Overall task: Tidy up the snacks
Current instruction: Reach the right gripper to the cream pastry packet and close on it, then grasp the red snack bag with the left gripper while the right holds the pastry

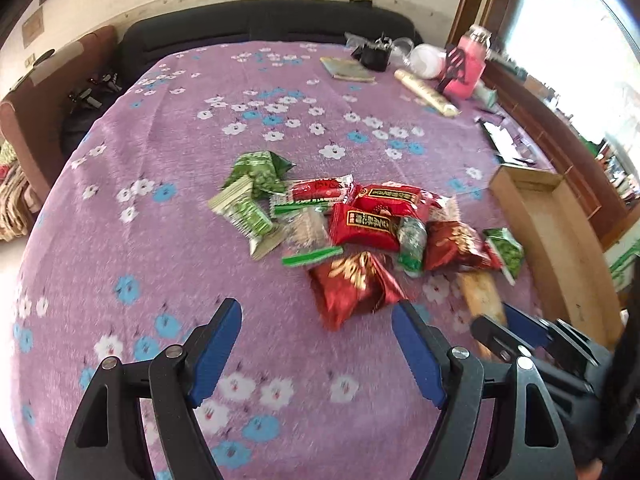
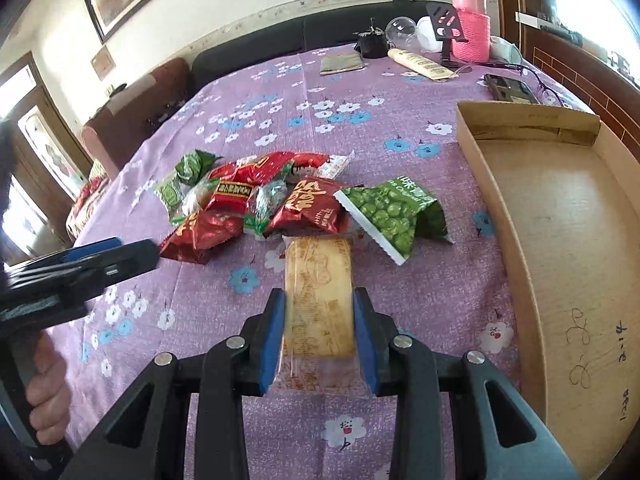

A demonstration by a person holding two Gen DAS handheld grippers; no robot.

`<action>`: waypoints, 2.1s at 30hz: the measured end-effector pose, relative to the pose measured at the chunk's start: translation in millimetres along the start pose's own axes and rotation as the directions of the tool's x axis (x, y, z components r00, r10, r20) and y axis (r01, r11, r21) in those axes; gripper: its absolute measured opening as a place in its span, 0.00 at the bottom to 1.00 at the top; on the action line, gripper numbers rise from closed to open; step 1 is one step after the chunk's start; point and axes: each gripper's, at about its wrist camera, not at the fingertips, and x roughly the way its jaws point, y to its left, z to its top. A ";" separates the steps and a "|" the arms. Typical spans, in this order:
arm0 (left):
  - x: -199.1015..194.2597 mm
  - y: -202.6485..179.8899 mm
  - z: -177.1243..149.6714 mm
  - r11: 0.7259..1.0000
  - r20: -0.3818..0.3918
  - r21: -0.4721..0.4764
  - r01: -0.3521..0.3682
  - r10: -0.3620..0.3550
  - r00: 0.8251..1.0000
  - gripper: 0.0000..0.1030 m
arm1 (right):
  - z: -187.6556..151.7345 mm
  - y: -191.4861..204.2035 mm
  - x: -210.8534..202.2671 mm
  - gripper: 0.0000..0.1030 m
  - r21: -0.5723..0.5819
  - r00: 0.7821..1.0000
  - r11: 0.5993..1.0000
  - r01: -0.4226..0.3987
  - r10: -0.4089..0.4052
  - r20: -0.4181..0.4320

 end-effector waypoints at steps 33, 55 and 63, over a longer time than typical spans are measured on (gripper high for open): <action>-0.6 -29.9 9.1 0.989 0.088 0.136 -0.058 0.047 0.995 0.62 | 1.0 -9.1 -5.3 0.32 0.028 0.999 0.999 -0.036 0.035 0.039; -2.9 -38.8 -20.8 0.992 0.085 0.121 0.024 -0.035 0.996 0.40 | 1.5 -10.2 -5.2 0.31 0.029 0.999 0.999 -0.032 0.031 0.042; -17.6 -52.4 -22.7 0.988 0.113 0.140 0.064 -0.080 0.990 0.40 | 0.4 -6.2 -19.6 0.30 0.007 0.996 1.000 -0.029 0.028 0.089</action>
